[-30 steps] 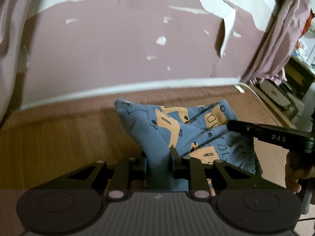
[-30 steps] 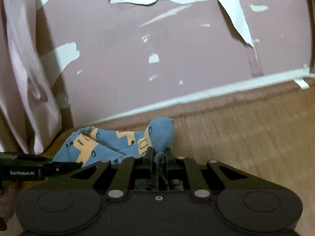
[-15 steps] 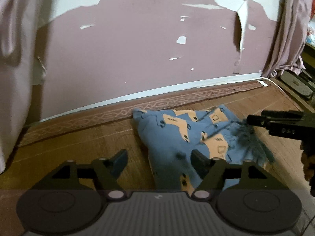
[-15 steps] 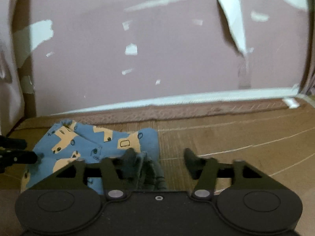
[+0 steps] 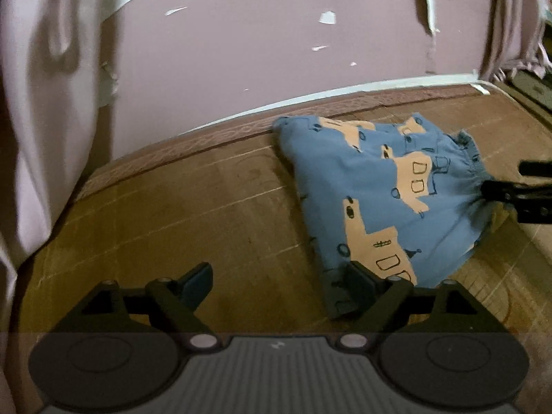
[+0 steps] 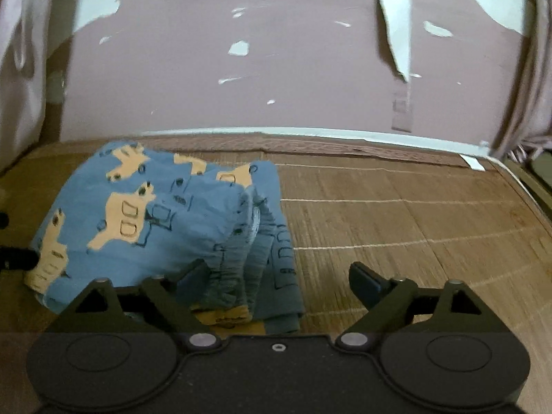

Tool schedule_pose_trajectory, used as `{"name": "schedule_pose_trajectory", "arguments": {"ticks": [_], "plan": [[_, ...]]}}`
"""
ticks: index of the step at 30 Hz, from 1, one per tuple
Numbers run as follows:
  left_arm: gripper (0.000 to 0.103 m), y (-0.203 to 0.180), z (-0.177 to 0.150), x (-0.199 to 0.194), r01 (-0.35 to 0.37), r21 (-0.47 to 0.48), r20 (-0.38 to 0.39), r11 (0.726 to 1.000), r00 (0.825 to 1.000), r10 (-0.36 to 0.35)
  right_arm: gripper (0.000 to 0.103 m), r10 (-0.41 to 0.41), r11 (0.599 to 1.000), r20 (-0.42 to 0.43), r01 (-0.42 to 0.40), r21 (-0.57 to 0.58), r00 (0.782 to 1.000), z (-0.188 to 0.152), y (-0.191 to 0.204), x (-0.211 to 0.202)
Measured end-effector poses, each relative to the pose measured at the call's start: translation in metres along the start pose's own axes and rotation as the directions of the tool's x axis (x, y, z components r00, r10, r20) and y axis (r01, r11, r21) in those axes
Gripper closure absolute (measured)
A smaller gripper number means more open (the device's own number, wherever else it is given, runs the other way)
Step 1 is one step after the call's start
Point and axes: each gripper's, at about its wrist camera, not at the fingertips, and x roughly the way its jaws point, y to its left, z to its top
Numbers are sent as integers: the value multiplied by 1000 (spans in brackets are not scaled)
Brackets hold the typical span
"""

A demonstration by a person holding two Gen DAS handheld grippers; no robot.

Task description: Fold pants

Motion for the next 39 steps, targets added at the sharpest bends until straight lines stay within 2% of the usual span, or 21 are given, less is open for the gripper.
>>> {"name": "schedule_pose_trajectory", "arguments": {"ticks": [3,6,11,20,27,32,39], "plan": [[10,8,1,-11,12,-58,-4,998,1000,-12,4,-24,1000,56,25,-8,998,0,3,-20],[2,12,4,-21,9,-124,-9,992,1000,-10,3,-21,1000,113,19,17,993,-1,4,-42],[0,15,5,-38,42,-238,-10,970,999,-46,1,-28,998,188,15,67,982,-5,5,-76],[0,3,-2,-63,40,-201,39,979,999,-33,1,-7,980,178,-28,196,984,-16,-6,-104],[0,-15,-29,-80,62,-104,113,993,992,-50,1,-6,977,198,-36,210,980,-50,-8,-136],[0,-20,-45,-85,83,-127,120,988,990,-68,1,-40,976,245,-14,216,969,-68,-7,-160],[0,-20,-58,-98,92,-182,142,979,988,-66,1,-46,978,310,-21,210,950,-70,-7,-177]]}}
